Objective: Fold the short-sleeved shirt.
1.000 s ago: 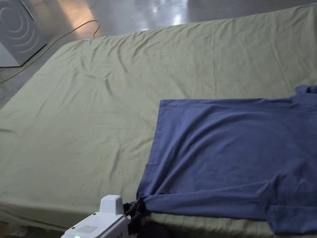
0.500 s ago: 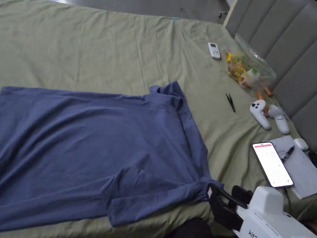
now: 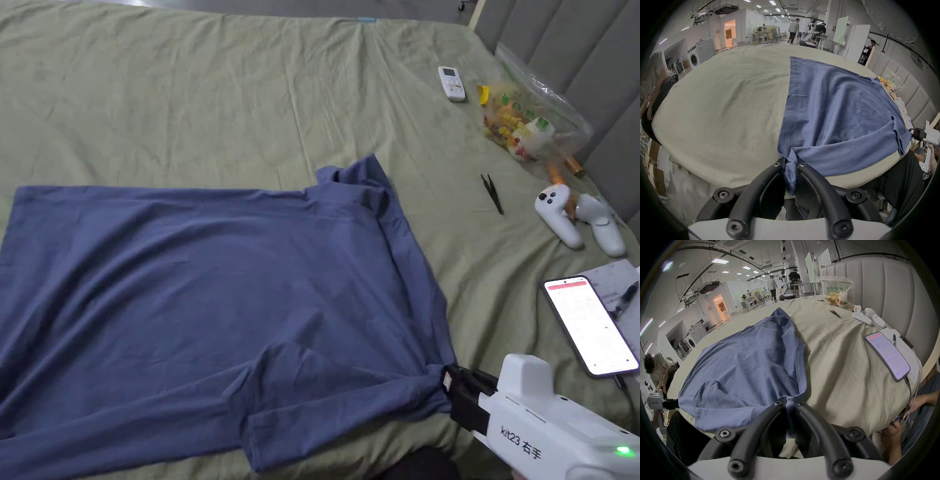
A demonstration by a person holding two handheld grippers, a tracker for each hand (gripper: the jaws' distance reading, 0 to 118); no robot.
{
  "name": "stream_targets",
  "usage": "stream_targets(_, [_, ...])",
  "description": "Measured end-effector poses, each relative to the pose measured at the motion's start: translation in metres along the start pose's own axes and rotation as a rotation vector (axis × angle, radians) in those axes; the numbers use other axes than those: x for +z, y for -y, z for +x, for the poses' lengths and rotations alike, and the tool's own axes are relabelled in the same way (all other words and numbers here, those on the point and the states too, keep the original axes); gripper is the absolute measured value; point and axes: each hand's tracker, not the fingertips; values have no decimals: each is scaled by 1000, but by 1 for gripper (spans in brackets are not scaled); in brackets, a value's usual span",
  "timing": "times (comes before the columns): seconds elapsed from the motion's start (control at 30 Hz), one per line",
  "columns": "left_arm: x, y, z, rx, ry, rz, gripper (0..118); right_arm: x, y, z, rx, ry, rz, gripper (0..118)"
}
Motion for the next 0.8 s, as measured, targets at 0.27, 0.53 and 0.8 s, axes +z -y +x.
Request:
stream_targets(0.27, [31, -27, 0, -43, 36, 166, 9, 26, -45, -7, -29, -66, 87, 6])
stream_targets(0.53, [-24, -145, -21, -19, 51, 216, 9, -29, -142, -19, -42, -15, 91, 6])
stream_targets(0.8, [-74, -172, -12, 22, 77, 43, 73, -118, -159, -22, -45, 54, -36, 38])
